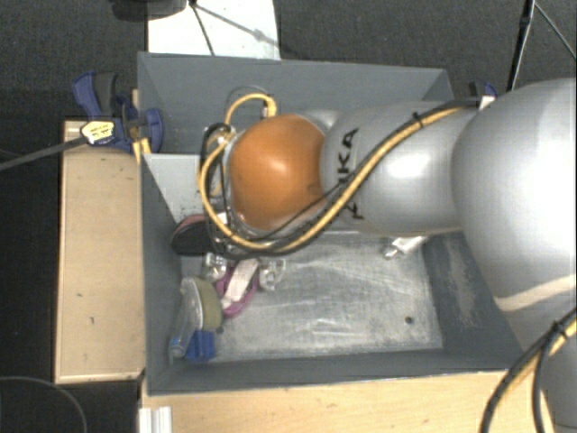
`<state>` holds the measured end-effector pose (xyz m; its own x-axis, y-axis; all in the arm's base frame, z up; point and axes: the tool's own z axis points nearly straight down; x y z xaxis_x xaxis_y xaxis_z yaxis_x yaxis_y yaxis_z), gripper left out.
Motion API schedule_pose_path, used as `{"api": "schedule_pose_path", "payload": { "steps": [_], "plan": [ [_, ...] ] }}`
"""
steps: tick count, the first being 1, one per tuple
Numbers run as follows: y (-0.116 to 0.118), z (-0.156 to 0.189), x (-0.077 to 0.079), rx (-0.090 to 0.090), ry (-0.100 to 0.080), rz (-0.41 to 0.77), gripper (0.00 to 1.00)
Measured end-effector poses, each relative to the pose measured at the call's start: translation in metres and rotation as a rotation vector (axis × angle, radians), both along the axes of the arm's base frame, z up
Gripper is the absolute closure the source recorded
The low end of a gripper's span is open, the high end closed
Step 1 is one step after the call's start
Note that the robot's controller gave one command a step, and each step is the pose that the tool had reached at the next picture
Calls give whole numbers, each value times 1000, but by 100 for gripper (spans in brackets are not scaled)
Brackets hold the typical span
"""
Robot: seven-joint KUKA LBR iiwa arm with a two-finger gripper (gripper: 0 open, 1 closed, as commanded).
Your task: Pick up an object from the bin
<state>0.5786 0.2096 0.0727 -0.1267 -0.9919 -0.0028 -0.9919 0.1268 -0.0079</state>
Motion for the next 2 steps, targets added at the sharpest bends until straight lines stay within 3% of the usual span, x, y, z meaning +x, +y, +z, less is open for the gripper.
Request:
{"api": "schedule_pose_path", "payload": {
  "steps": [1,2],
  "plan": [
    [0,2,2,3,1,-9,0],
    [0,1,2,2,3,-13,100]
  ]
}}
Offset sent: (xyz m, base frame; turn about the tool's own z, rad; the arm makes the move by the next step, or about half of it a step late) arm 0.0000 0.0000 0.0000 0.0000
